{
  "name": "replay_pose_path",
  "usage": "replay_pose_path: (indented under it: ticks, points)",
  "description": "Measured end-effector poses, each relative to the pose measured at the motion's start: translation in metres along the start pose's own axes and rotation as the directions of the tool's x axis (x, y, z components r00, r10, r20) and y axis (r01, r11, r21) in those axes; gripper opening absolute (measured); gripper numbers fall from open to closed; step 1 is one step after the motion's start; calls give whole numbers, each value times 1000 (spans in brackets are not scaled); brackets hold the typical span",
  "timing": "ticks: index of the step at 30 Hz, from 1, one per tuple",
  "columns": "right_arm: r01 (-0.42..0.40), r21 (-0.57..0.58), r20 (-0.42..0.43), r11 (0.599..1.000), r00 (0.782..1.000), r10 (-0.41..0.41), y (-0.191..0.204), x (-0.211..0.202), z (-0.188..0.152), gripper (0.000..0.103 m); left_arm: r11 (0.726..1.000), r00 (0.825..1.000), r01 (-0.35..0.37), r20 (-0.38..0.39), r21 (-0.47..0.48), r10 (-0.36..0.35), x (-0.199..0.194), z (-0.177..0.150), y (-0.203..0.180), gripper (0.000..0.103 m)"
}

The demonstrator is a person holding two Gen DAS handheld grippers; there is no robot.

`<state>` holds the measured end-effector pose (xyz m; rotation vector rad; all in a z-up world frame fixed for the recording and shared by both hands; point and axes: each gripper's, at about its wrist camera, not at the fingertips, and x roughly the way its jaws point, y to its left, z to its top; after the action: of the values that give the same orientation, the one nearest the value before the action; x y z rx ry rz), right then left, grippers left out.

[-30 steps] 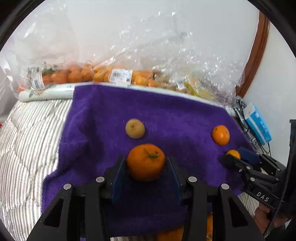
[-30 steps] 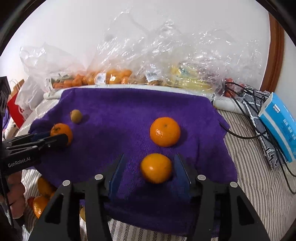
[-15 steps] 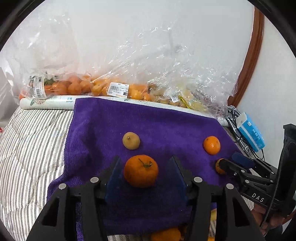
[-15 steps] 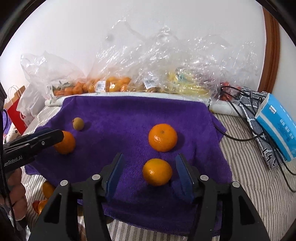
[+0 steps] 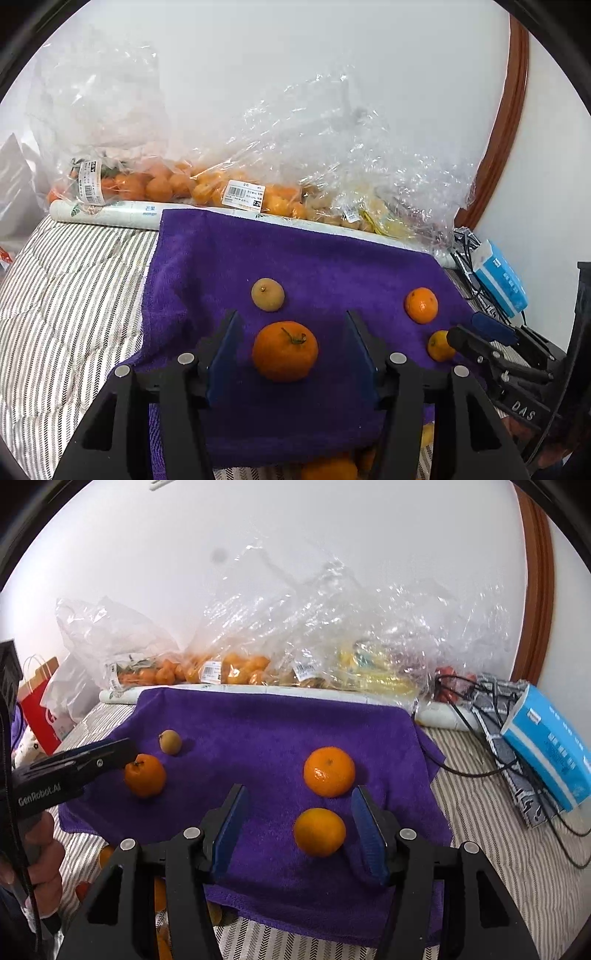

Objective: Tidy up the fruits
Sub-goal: 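Lower both oranges onto the purple towel and open both tools, then pull both tools back from the towel toward the loose fruits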

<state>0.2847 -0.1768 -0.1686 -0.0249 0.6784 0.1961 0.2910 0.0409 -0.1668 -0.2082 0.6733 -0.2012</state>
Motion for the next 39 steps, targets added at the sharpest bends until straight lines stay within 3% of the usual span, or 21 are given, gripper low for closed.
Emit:
replay_pose_path:
  ticks: [8,17,23,27,35,39]
  points:
    - [2,-24,41,1000,999,-1,9,-7,-1,58,1000,1000,-6,22,-10,6,-5,2,1,54]
    - [-83,-17,46,996,995,83,16,-13,1,54,999,999,36,32,10,-36,-14,4,-4,54]
    - [-99,-3,-4,995,995,99,22,-18,3,54,999,998,49,25,24,-49,-19,8,-8,54]
    - [-118,16,-25,993,993,118,26,-33,-4,54,1000,999,13,41,14,-14,-22,10,-5,54]
    - [-181,47,-102,982,977,185,44,-56,-44,54,1000,997,-10,82,12,9,-40,19,-3,54]
    - [-202,52,-153,978,966,208,58,-57,-62,54,998,999,-36,38,51,35,-47,19,-7,54]
